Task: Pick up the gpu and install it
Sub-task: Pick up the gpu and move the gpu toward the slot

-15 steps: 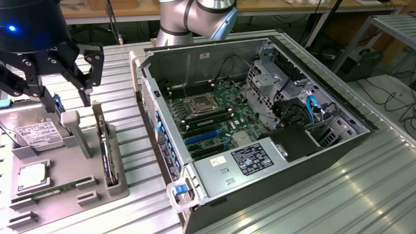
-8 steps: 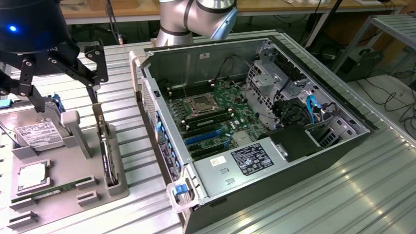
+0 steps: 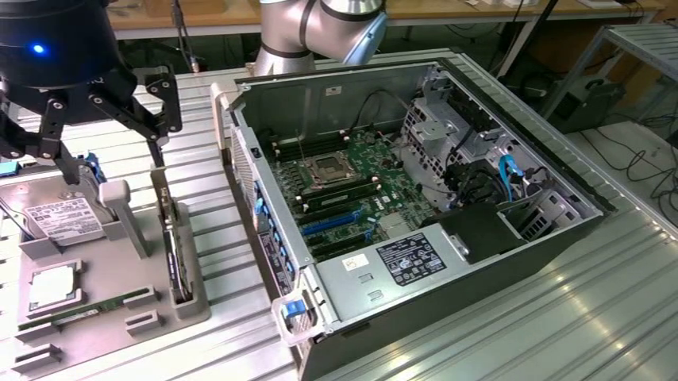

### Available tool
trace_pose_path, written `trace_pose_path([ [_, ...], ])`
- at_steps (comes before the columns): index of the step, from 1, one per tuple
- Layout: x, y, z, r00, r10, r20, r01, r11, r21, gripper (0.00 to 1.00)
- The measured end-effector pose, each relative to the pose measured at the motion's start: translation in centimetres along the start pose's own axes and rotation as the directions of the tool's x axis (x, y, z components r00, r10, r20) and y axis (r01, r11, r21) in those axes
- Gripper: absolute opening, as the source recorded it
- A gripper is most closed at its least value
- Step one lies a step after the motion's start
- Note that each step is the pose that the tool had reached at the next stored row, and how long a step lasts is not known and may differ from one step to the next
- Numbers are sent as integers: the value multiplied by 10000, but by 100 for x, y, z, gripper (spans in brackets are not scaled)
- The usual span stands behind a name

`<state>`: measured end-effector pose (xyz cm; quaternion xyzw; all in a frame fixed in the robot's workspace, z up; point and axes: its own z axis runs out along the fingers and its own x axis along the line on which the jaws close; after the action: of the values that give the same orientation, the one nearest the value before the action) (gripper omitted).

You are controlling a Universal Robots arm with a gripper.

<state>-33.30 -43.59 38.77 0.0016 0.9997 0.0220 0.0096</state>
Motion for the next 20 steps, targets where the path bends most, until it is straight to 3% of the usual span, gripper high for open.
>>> trace_pose_path([
  [4, -50, 3, 13, 10000, -19, -1, 19, 10000, -1, 78],
  [12, -54, 0, 145, 10000, -22, 13, 22, 10000, 5, 78],
  [15, -59, -2, 180, 10000, -24, 14, 24, 9999, 113, 76],
  [17, -59, -3, 219, 10000, -24, 13, 24, 9999, 126, 63],
  [20, -58, -6, 274, 10000, -26, 13, 26, 9999, 130, 63],
])
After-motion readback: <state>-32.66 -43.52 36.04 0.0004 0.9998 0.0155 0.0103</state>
